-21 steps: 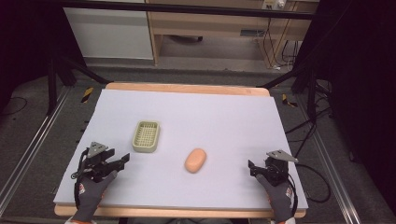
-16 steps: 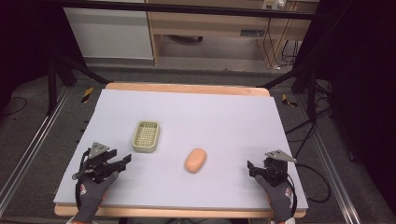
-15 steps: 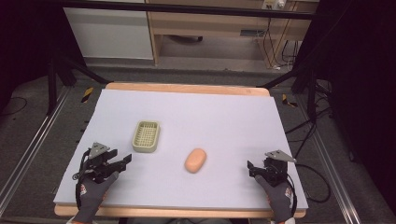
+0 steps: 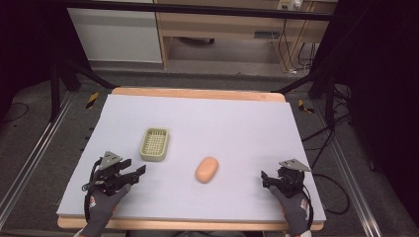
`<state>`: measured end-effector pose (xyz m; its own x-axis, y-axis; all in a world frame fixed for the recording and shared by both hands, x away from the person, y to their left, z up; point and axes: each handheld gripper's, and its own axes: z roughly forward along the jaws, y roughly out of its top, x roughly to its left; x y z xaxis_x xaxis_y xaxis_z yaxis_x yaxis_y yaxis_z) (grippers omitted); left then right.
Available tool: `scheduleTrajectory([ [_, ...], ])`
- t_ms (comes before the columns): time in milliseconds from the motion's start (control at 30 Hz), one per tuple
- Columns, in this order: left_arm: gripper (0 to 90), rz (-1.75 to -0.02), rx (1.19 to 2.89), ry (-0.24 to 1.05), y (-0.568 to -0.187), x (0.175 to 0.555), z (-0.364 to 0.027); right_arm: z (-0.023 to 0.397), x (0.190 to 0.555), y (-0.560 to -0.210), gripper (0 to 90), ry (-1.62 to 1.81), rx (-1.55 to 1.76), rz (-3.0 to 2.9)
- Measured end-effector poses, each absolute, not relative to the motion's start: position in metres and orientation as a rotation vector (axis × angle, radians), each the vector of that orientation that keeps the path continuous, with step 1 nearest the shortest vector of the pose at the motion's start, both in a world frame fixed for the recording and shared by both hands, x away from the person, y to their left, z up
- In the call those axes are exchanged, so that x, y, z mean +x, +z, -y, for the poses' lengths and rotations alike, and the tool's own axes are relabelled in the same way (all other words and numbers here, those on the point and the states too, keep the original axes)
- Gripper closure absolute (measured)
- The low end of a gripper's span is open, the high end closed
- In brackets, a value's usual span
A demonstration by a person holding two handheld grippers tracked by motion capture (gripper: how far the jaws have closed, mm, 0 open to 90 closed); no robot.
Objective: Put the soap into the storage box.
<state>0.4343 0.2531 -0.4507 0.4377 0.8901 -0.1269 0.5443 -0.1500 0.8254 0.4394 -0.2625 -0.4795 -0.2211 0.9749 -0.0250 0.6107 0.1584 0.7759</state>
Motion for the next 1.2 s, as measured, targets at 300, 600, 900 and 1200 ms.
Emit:
scheduleTrajectory([
  [300,35.1,-1.183,1.85,0.474,-0.449,0.432,-0.24,0.263,0.439,-0.479,8.9,0.884,1.498,-1.906],
  [600,33.9,-1.154,1.877,0.462,-0.447,0.431,-0.229,0.262,0.44,-0.48,8.8,0.885,1.504,-1.915],
  [900,32.8,-1.128,1.895,0.457,-0.445,0.431,-0.218,0.262,0.44,-0.479,8.6,0.888,1.501,-1.913],
  [1200,31.8,-1.11,1.9,0.448,-0.443,0.431,-0.208,0.261,0.44,-0.479,8.4,0.883,1.503,-1.919],
])
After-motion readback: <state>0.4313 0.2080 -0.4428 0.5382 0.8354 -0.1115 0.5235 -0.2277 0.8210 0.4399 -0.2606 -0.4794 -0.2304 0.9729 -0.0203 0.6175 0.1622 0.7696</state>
